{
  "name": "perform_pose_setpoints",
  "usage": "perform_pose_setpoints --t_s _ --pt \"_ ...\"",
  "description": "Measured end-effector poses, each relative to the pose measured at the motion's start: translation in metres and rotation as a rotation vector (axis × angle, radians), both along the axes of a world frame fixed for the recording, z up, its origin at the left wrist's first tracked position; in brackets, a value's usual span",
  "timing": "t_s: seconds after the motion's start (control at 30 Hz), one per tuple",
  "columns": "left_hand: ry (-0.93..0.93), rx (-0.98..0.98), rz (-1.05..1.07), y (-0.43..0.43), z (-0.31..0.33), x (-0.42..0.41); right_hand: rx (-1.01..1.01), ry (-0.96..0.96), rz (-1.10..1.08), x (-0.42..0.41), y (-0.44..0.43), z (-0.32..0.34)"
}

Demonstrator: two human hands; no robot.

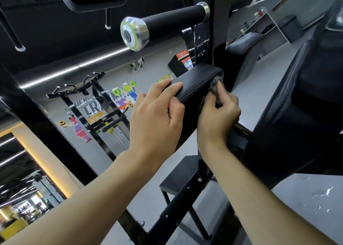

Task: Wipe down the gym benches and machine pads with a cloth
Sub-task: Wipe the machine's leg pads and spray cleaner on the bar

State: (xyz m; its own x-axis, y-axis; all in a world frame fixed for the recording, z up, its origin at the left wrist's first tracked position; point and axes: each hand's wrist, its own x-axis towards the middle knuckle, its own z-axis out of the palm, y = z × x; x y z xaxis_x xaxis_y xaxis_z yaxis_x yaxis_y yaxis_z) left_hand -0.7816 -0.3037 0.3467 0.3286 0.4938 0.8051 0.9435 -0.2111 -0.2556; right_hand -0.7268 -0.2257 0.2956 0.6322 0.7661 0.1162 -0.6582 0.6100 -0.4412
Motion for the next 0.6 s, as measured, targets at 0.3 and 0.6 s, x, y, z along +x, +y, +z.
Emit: perform_pose_setpoints --t_s 0.3,0.6 --pt "0.003 0.012 -0.003 0.0 0.0 -0.001 0.024 -0.032 -0.067 -0.006 0.003 -0.002" --pt "-0.017 0.015 -0.01 -0.001 -0.002 0.001 0.053 0.02 -0.003 -0.021 0.0 -0.011"
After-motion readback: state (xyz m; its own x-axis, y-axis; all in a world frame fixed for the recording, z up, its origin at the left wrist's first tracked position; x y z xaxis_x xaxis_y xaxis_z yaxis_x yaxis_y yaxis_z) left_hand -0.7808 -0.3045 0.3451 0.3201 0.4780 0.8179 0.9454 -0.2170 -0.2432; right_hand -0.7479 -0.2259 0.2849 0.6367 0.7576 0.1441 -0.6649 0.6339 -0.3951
